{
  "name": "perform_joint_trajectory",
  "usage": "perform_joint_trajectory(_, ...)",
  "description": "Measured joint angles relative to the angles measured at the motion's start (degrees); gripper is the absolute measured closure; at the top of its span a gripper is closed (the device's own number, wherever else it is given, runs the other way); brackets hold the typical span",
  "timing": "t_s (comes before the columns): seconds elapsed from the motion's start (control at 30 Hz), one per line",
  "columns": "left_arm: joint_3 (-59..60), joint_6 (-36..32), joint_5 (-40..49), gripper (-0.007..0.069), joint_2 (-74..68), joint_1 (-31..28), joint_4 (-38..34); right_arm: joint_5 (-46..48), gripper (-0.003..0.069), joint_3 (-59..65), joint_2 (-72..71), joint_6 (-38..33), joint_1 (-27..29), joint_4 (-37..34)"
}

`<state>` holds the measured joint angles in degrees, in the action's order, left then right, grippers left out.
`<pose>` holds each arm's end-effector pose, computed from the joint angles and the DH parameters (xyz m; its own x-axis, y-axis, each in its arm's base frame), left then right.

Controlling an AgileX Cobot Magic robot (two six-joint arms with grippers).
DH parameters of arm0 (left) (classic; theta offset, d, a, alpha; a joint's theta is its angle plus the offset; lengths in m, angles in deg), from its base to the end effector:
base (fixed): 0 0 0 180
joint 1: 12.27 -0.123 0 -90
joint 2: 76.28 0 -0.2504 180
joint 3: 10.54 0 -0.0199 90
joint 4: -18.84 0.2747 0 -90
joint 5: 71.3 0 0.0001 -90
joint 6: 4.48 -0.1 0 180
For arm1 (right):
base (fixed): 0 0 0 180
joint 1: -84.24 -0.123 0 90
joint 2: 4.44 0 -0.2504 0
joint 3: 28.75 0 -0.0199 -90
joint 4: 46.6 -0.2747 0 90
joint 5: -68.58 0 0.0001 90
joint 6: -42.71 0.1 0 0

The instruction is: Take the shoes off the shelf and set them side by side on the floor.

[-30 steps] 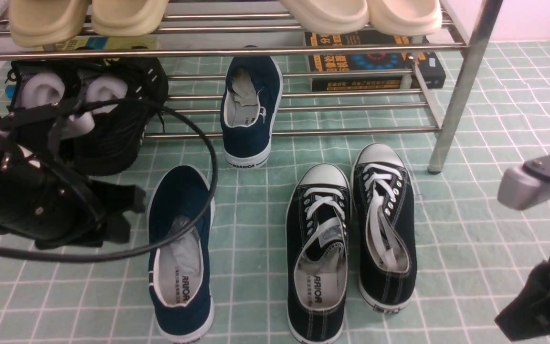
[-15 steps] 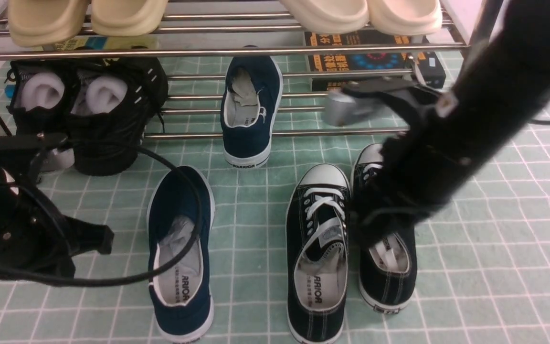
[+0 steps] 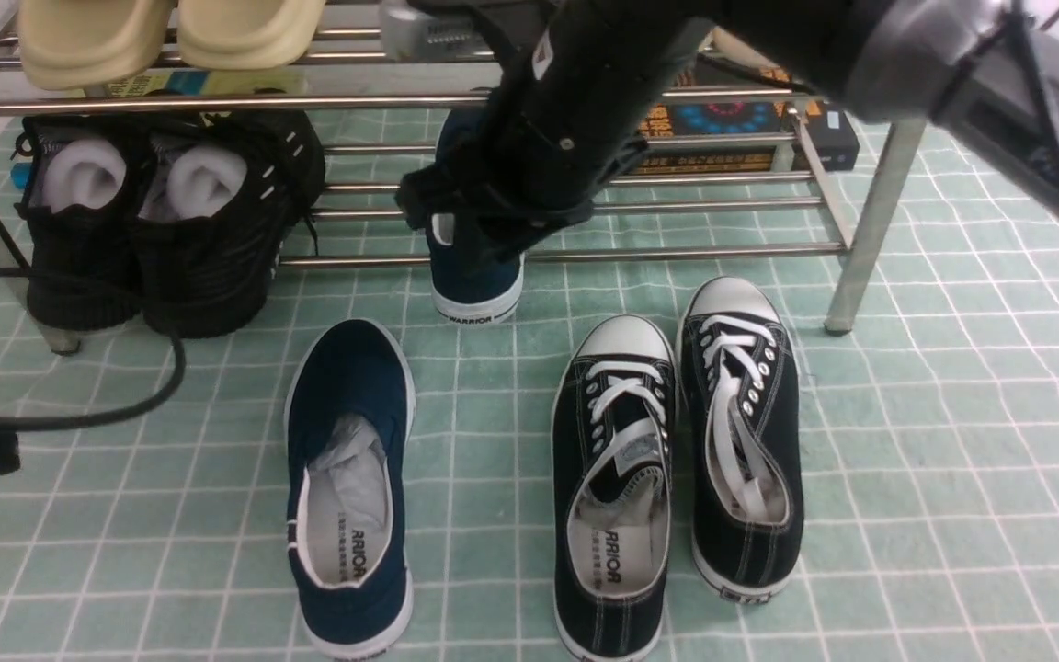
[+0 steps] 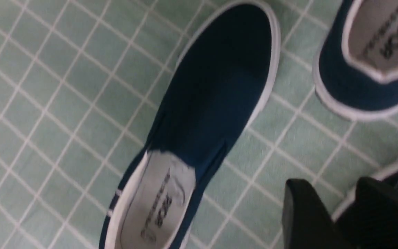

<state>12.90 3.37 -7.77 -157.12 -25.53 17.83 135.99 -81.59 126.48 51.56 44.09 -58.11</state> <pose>0.2459 0.0563 0.2240 -0.9088 -0.3625 -0.2068 -0.3611 0.9314 -0.0458 0.3587 0.3267 0.3078 -0.7744 -0.3570 -0.5223 -0.5507 0.7867 0.2789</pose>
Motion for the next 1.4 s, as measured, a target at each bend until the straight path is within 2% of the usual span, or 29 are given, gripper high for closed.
perform_joint_trajectory(0.03, 0.00, -0.16, -0.01, 0.0613, 0.00, -0.22, -0.51, -2.59, 0.0371, -0.71, 1.64, 0.14, -0.04, 0.49)
perform_joint_trajectory(0.07, 0.00, -0.24, -0.01, 0.0613, 0.00, -0.27, -0.65, -3.09, 0.0371, -0.71, 1.64, 0.13, -0.04, 0.49)
perform_joint_trajectory(0.1, 0.00, -0.39, -0.01, 0.0613, 0.00, -0.33, -1.08, -6.67, 0.0330, -1.06, 3.55, 0.27, -0.04, 1.58)
perform_joint_trajectory(0.3, 0.00, -0.45, -0.52, 0.0611, 0.00, -0.33, -2.61, -19.97, 0.0281, -1.12, 8.65, 0.68, 0.05, 4.50)
perform_joint_trajectory(0.47, 0.00, -0.45, -1.07, 0.0607, 0.00, -0.33, -3.03, -25.49, 0.0279, -1.18, 11.60, 2.30, 0.38, 4.87)
perform_joint_trajectory(0.63, 0.00, -0.45, -1.20, 0.0606, 0.00, -0.33, -3.03, -26.43, 0.0291, -1.18, 13.37, 3.05, 1.04, 5.59)
perform_joint_trajectory(0.73, 0.00, -0.45, -1.37, 0.0606, 0.00, -0.33, -3.03, -26.08, 0.0364, -1.26, 13.59, 3.12, 1.17, 6.90)
perform_joint_trajectory(0.87, 0.00, -0.50, -1.37, 0.0606, 0.00, -0.33, -3.03, -24.24, 0.0510, -2.23, 13.59, 3.52, 1.17, 7.04)
perform_joint_trajectory(0.97, 0.00, -0.57, -1.37, 0.0605, 0.00, -0.33, -2.85, -18.93, 0.0625, -4.35, 13.59, 2.99, 1.17, 7.22)
perform_joint_trajectory(1.13, 0.00, -0.57, -1.83, 0.0599, 0.00, -0.33, -2.79, -5.15, 0.0622, -8.13, 12.45, -0.81, 1.30, 7.48)
perform_joint_trajectory(1.27, 0.00, -0.57, -2.54, 0.0593, 0.00, -0.33, -2.79, 3.04, 0.0622, -9.39, 8.44, -2.15, 1.24, 3.42)
perform_joint_trajectory(1.4, 0.00, -0.40, -3.88, 0.0589, 0.00, -0.33, -2.79, 5.03, 0.0622, -9.39, 3.83, -1.78, 1.06, -0.64)
